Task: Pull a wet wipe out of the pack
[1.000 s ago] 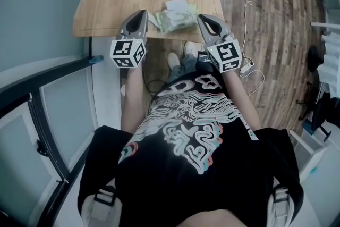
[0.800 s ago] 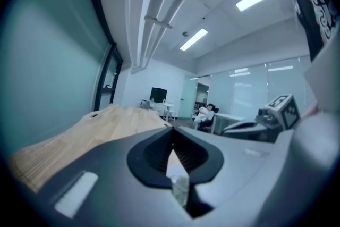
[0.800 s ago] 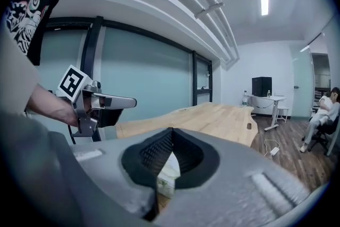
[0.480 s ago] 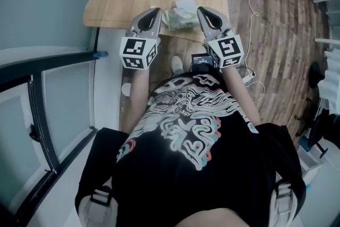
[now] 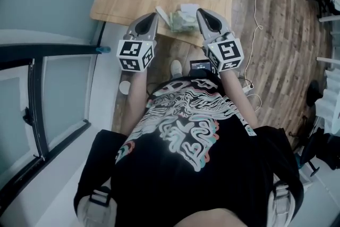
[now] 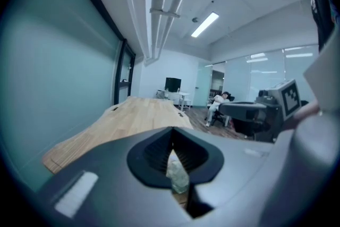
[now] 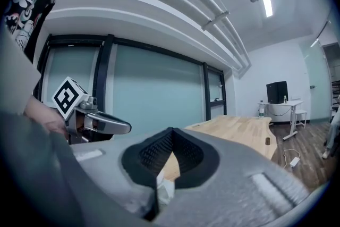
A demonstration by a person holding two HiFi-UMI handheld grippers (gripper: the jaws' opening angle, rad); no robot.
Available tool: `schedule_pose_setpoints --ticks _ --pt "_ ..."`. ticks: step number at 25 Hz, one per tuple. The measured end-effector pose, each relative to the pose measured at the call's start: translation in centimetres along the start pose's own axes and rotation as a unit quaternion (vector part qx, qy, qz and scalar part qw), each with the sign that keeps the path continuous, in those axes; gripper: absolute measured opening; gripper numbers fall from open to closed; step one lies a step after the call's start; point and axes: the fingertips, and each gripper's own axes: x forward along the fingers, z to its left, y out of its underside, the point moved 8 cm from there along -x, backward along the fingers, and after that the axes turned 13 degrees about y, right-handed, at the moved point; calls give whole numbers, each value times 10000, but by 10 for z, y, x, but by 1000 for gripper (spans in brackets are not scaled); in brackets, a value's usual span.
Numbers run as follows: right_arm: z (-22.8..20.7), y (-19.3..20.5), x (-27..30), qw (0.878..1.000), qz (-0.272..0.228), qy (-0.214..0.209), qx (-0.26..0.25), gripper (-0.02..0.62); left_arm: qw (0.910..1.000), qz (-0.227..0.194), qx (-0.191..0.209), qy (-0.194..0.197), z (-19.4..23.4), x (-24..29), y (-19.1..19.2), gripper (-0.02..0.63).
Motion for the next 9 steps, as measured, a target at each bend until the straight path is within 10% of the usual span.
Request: schedule_pose_setpoints --ticks 9 --pt "-9 -5 -6 9999 -62 -113 -25 -2 9996 -13 -253 -156 -11 -2 -2 -11"
